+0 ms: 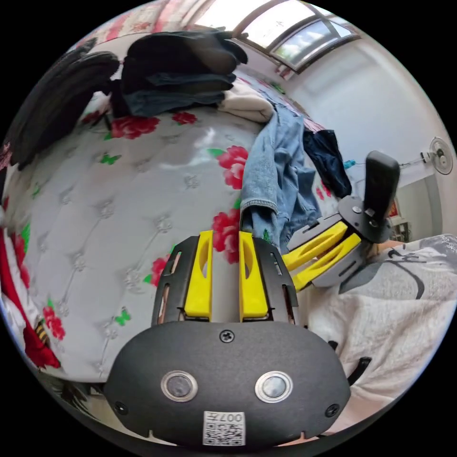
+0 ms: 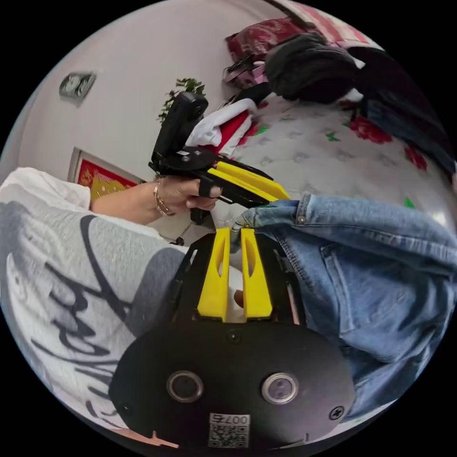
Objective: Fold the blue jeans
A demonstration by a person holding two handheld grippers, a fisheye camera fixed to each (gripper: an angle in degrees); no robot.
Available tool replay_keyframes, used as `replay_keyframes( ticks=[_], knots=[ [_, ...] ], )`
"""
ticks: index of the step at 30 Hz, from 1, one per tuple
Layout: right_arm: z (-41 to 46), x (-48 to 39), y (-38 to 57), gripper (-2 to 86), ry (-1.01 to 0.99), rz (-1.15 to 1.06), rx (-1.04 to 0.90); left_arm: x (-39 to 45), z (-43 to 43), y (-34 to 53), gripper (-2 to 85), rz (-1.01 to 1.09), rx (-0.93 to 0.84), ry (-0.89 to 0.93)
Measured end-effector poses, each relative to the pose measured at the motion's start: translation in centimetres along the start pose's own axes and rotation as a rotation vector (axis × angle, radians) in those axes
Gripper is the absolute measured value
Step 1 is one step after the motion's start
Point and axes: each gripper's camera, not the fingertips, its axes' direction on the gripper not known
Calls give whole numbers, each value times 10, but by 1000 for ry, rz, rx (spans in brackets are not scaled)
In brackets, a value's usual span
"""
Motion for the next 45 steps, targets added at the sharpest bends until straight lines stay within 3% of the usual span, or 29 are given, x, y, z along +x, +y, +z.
replay_keyframes(
  ticks=[4,9,12,15,17,21,22,24,26,28,30,32,34,37,41,45],
  knots=[
    [-16,5,19,37,285,106,101,-14,-24,25,100,-6,8,-160],
    [-88,64,163,56,629,703,314,9,-10,30,122,77,-5,-161],
    [-109,78,257,63,728,1008,321,31,34,17,127,124,-84,-115],
    [-97,87,313,62,678,1165,252,56,92,-1,106,190,-227,-263],
    [-84,90,327,55,606,1195,260,80,110,-3,87,408,-211,-408],
    [-62,79,305,24,652,1139,227,69,110,-19,73,473,-222,-463],
    [-57,77,296,19,632,1083,208,51,104,-27,64,447,-199,-554],
    [-27,71,248,5,275,806,172,13,94,-42,50,382,-193,-725],
    [1,64,201,1,65,686,151,-41,66,-67,46,241,-215,-854],
    [18,39,148,-1,49,462,125,-67,24,-78,49,112,-162,-838],
    [35,0,98,-1,190,199,-21,-76,-16,-76,61,34,-69,-802],
    [41,-16,84,0,242,117,-89,-71,-48,-58,73,-65,10,-861],
    [40,-16,85,1,239,131,-92,-62,-57,-32,65,-122,55,-911],
    [25,-2,110,9,163,242,-13,-31,-45,24,70,-112,88,-741],
    [-29,28,182,21,193,515,232,56,4,81,84,134,41,-431],
    [-97,65,278,33,347,846,457,132,46,84,95,371,-36,-386]
  ],
)
